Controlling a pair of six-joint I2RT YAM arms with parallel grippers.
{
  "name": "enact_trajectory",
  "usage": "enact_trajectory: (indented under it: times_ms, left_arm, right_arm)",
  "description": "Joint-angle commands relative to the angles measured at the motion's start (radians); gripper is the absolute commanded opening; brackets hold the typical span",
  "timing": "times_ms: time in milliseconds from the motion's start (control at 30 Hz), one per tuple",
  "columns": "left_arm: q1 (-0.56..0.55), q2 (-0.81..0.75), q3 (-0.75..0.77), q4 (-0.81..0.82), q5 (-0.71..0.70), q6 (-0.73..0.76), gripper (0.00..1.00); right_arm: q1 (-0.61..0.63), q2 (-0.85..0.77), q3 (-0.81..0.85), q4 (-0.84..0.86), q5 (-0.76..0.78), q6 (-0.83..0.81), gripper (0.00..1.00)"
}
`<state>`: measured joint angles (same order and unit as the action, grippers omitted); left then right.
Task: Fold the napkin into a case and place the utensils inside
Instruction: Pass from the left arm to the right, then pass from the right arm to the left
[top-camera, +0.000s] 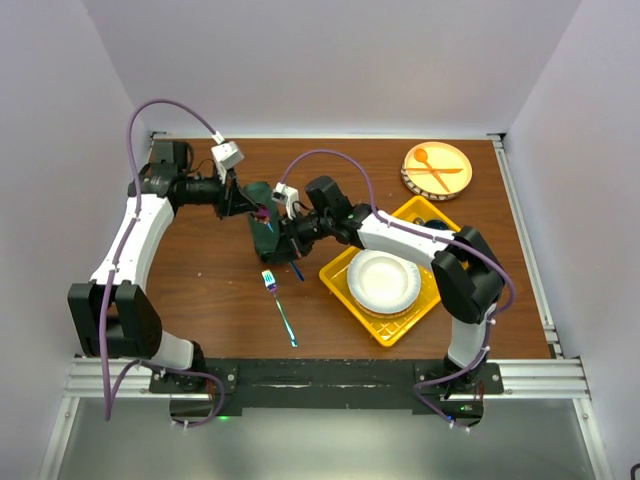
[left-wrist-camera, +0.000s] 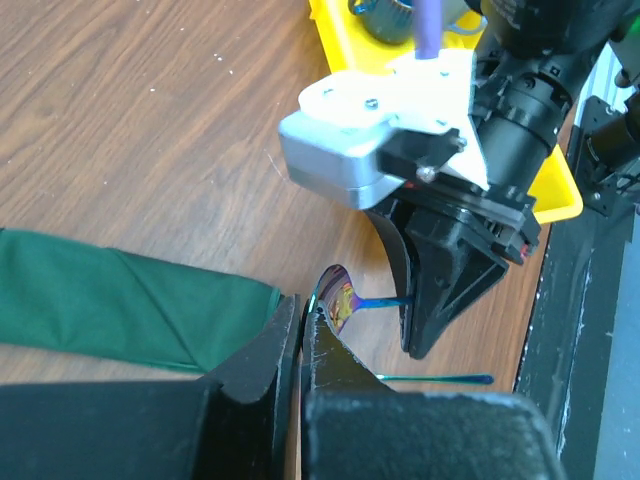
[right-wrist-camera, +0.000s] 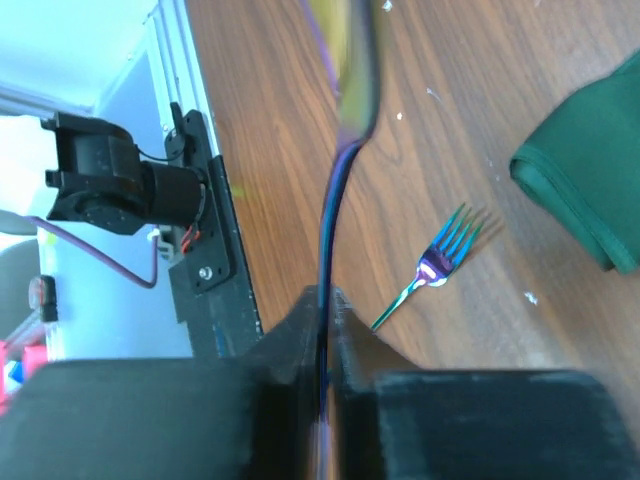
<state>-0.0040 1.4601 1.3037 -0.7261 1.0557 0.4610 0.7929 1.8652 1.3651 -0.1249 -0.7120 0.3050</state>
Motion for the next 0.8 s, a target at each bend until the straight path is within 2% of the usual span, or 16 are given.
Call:
enact_trajectory:
  times_ms: [0, 33, 67, 100, 167, 233, 367, 467, 533, 767]
  left_arm:
    - [-0.01, -0.026, -0.026, 0.138, 0.041, -0.189, 0.1]
    - [-0.002, -0.03, -0.049, 0.215, 0.032, -0.235, 0.17]
    - [0.001, -0.035, -0.067, 0.265, 0.035, -0.289, 0.31]
    - [0.004, -0.043, -0.09, 0.325, 0.041, -0.415, 0.36]
    - [0.004, -0.073, -0.184, 0.552, 0.041, -0.627, 0.41]
    - [0.004, -0.096, -0.263, 0.775, 0.044, -0.737, 0.44]
    - [0.004, -0.098, -0.36, 1.011, 0.032, -0.967, 0.42]
    - [0.004, -0.098, -0.403, 1.137, 0.004, -1.056, 0.39]
    - [0.004, -0.099, -0.418, 1.205, -0.011, -1.088, 0.38]
    - [0.029, -0.115, -0.42, 1.28, -0.063, -1.127, 0.38]
  right_arm:
    - [0.005, -0.023, 0.026, 0.07, -0.035, 0.055, 0.0]
    - [0.003, -0.026, 0.022, 0.086, -0.035, 0.072, 0.0]
    - [0.0, -0.026, 0.019, 0.105, -0.041, 0.091, 0.0]
    - [-0.006, -0.029, 0.014, 0.155, -0.043, 0.133, 0.0]
    - [-0.012, -0.032, 0.008, 0.186, -0.044, 0.158, 0.0]
    - [-0.026, -0.031, 0.009, 0.223, -0.047, 0.195, 0.0]
    - [-0.063, -0.018, 0.002, 0.317, -0.063, 0.298, 0.0]
    - [-0.063, -0.018, 0.006, 0.335, -0.079, 0.315, 0.0]
    - [-0.064, -0.018, 0.0, 0.349, -0.093, 0.321, 0.0]
    - [-0.08, -0.02, -0.014, 0.375, -0.113, 0.335, 0.0]
